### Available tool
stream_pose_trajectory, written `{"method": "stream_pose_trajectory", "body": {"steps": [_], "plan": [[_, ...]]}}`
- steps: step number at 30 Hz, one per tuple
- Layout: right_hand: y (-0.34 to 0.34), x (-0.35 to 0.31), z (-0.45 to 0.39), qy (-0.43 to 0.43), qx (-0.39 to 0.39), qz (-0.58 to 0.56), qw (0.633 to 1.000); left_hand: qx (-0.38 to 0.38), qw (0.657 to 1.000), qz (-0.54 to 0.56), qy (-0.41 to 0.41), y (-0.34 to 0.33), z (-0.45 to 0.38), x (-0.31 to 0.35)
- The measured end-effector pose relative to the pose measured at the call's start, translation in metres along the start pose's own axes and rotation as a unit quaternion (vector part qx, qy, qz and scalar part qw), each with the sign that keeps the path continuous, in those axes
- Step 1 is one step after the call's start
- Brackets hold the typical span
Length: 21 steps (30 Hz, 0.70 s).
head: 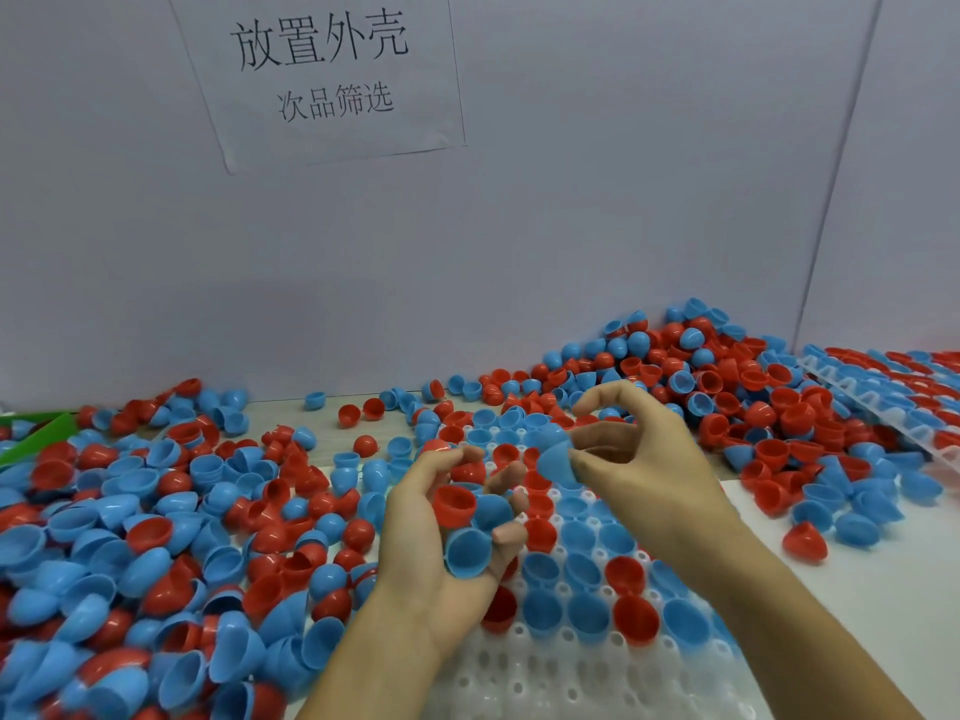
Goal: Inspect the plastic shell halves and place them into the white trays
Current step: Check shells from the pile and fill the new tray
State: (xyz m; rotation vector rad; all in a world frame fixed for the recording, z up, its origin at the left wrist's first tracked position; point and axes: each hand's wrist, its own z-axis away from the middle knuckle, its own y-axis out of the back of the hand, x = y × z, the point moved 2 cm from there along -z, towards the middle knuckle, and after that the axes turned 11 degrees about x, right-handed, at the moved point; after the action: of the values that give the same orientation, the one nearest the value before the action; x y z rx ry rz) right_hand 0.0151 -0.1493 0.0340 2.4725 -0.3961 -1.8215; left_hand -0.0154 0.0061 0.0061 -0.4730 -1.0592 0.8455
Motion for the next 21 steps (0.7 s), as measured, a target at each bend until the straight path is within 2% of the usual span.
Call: {"method": "stream_pose_trajectory", "body": {"steps": [6, 10, 12, 15, 21], "plan": [[0.021, 0.001, -0.01, -0.001, 0.012, 0.012, 1.0, -0.025, 0.998, 0.054, 0.013, 0.004, 0.002, 0.005], [0.051, -0.006, -0.017, 0.032, 0.001, 0.119, 0.992, -0.019, 0.999, 0.048, 0.004, 0.006, 0.001, 0.006], [0.07, -0.007, -0.02, 0.042, -0.012, 0.219, 0.975, -0.01, 0.999, 0.041, -0.007, 0.007, -0.001, 0.006], [0.095, -0.004, -0.021, 0.009, -0.047, 0.345, 0.937, 0.0, 0.999, 0.038, -0.01, 0.008, -0.003, 0.006], [0.108, 0.006, -0.017, -0.099, -0.134, 0.458, 0.873, 0.002, 0.999, 0.034, -0.006, 0.007, -0.004, 0.003]]}}
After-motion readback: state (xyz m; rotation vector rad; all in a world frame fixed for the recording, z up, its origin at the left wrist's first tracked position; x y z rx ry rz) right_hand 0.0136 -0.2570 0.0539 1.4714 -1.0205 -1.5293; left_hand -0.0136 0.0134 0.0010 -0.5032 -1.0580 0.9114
